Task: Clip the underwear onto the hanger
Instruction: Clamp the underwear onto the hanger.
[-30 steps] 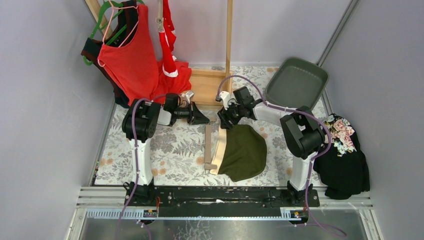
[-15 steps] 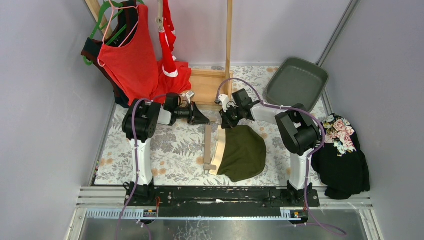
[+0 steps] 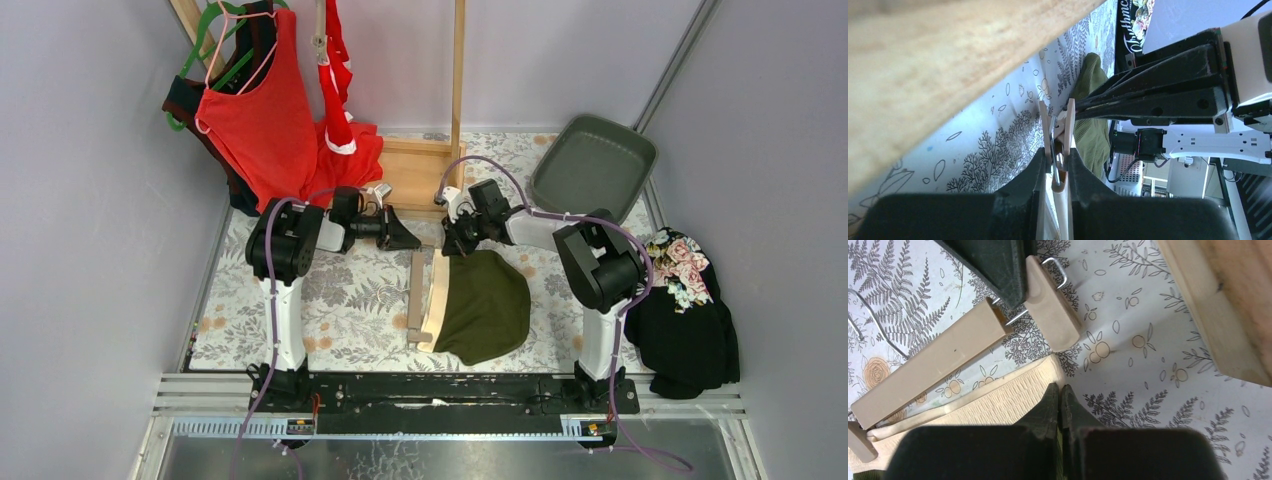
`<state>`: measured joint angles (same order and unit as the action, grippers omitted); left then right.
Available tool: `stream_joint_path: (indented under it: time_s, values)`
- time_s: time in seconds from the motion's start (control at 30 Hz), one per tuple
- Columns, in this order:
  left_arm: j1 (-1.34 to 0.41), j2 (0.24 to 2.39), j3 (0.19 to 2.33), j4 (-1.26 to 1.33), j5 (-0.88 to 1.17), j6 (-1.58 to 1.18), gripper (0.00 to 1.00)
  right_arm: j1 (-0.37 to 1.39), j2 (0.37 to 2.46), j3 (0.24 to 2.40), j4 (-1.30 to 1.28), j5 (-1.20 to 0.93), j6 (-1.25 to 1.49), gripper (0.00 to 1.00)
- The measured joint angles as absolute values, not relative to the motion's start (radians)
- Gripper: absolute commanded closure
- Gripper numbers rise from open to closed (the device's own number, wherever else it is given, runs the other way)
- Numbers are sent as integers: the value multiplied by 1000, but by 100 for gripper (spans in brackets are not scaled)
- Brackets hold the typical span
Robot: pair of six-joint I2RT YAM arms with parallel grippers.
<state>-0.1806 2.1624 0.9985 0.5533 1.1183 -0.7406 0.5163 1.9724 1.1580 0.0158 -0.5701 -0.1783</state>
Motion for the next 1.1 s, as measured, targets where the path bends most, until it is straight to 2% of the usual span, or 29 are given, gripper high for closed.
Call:
stream_joint_path:
  time_s: [0.6, 1.1]
  values:
    - [-191, 2172, 896, 978, 1165, -1015, 100, 482, 1937, 1146, 29, -612, -157, 100]
    - [-191, 2177, 891, 916, 1147, -961, 100, 481, 1869, 1114, 35, -613, -156, 100]
